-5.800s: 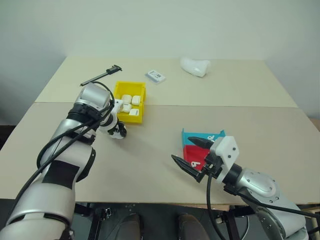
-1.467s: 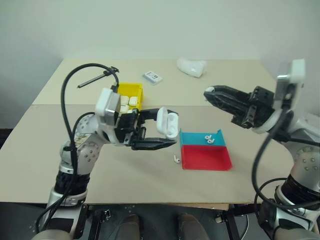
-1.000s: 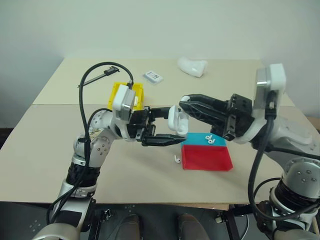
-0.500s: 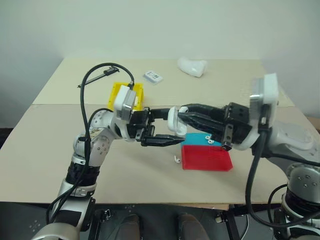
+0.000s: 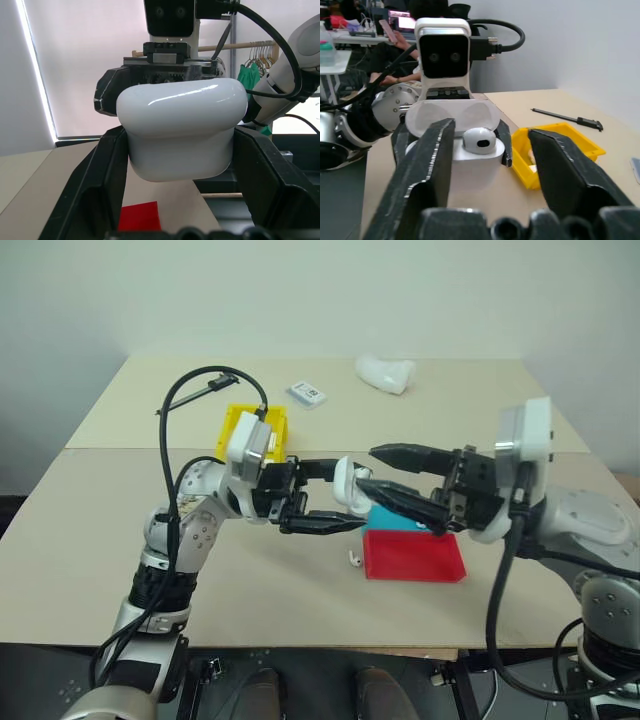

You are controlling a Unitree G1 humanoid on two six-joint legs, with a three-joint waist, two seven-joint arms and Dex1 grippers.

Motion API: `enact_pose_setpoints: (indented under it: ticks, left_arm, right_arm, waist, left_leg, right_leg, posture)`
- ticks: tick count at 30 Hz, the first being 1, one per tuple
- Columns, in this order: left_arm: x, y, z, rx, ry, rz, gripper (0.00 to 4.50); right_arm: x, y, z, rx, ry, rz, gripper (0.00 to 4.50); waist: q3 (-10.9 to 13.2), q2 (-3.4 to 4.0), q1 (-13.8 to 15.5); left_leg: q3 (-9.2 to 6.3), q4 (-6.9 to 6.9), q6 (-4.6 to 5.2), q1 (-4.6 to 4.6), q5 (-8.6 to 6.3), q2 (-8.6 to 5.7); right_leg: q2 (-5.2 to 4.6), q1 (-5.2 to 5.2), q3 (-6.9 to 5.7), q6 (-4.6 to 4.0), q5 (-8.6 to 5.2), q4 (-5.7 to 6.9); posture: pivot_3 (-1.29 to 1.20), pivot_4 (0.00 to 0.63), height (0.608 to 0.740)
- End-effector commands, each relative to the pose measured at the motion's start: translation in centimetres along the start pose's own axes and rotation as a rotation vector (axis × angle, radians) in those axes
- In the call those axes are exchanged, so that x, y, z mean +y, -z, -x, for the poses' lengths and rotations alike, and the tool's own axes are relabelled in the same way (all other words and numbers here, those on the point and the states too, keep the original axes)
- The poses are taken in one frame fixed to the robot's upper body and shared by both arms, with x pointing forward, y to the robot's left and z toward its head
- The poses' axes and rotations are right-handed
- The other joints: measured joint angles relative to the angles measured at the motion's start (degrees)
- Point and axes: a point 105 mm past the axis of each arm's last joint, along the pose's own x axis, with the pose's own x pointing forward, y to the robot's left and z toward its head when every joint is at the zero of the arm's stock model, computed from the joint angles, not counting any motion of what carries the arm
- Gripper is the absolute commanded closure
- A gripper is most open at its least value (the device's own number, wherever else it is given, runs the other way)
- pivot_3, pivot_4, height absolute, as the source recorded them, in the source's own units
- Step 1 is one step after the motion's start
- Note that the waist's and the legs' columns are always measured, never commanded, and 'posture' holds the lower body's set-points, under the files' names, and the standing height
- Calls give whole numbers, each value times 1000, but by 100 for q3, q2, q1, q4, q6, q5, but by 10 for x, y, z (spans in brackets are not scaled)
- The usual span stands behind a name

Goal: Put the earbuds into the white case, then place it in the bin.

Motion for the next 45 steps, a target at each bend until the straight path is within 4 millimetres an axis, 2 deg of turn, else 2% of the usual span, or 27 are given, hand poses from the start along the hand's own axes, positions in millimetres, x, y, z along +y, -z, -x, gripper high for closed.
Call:
enact_pose_setpoints:
  ticks: [1, 4, 9, 15, 22, 26, 29, 30, 37, 45]
  left_arm:
    - [2, -17, -2, -31, 0, -73, 1673]
    - [2, -18, 2, -30, -19, -71, 1673]
    - [-5, -18, 12, -5, -38, -68, 1673]
    - [-10, -20, 13, -8, -72, -93, 1673]
    - [-15, -20, 18, -2, -122, -111, 1673]
    - [-18, -21, 21, 7, -145, -119, 1673]
    - [-20, -23, 21, 13, -155, -121, 1673]
    - [-21, -23, 21, 15, -156, -121, 1673]
    - [-23, -26, 20, 23, -162, -122, 1673]
    - [-24, -27, 21, 29, -168, -126, 1673]
  right_arm:
    - [1, -3, 3, -4, -14, 16, 985]
    - [-15, -8, 9, -5, 43, 23, 985]
    - [-61, -6, 30, 130, 123, 65, 985]
    - [-108, 65, 40, 708, -68, 333, 985]
    - [-144, 115, 35, 1009, -345, 510, 985]
    - [-150, 131, 37, 1084, -433, 521, 985]
    - [-150, 137, 38, 1097, -484, 525, 1521]
    - [-149, 139, 38, 1101, -498, 522, 1859]
    - [-146, 152, 45, 1157, -581, 588, 1859]
    - [-151, 164, 42, 1173, -524, 631, 1859]
  waist:
    - [0, 0, -1]
    - [0, 0, -2]
    - [1, 1, -1]
    - [2, 8, -51]
    - [9, 15, -98]
    - [11, 17, -84]
    - [12, 18, -48]
    - [12, 18, -38]
    - [12, 21, -29]
    - [13, 23, -46]
  left_leg:
    - [-1, 0, 0, 0, 0, 0]
    - [-1, 0, 0, 1, 0, 0]
    - [3, 0, 0, 2, 0, 0]
    - [15, -2, 6, 2, -4, 3]
    - [27, -1, 8, -11, -4, 5]
    - [30, 2, 7, -18, -4, 4]
    - [32, 3, 2, -18, -1, 3]
    - [33, 3, 2, -17, -1, 3]
    - [33, 3, 0, -6, 0, 3]
    - [36, 2, -4, 1, 2, 3]
  right_leg:
    - [0, 0, 0, 0, 0, 0]
    - [0, 2, 0, 0, 0, 0]
    - [0, 0, 1, 0, 1, -1]
    - [1, -3, 5, -1, 1, -17]
    - [6, -13, 7, 0, 2, -22]
    - [-2, -14, 6, 0, 3, -24]
    - [-6, -14, 5, 1, 3, -22]
    - [-7, -13, 5, 1, 4, -21]
    - [-6, -9, 5, -1, 4, -12]
    - [-6, -10, 10, -1, 5, -4]
  posture:
    - [0, 150, 740]
    - [0, 150, 740]
    - [0, 150, 740]
    - [0, 150, 740]
    - [0, 150, 740]
    - [0, 150, 740]
    - [0, 150, 740]
    - [0, 150, 740]
    - [0, 150, 740]
    - [0, 150, 740]
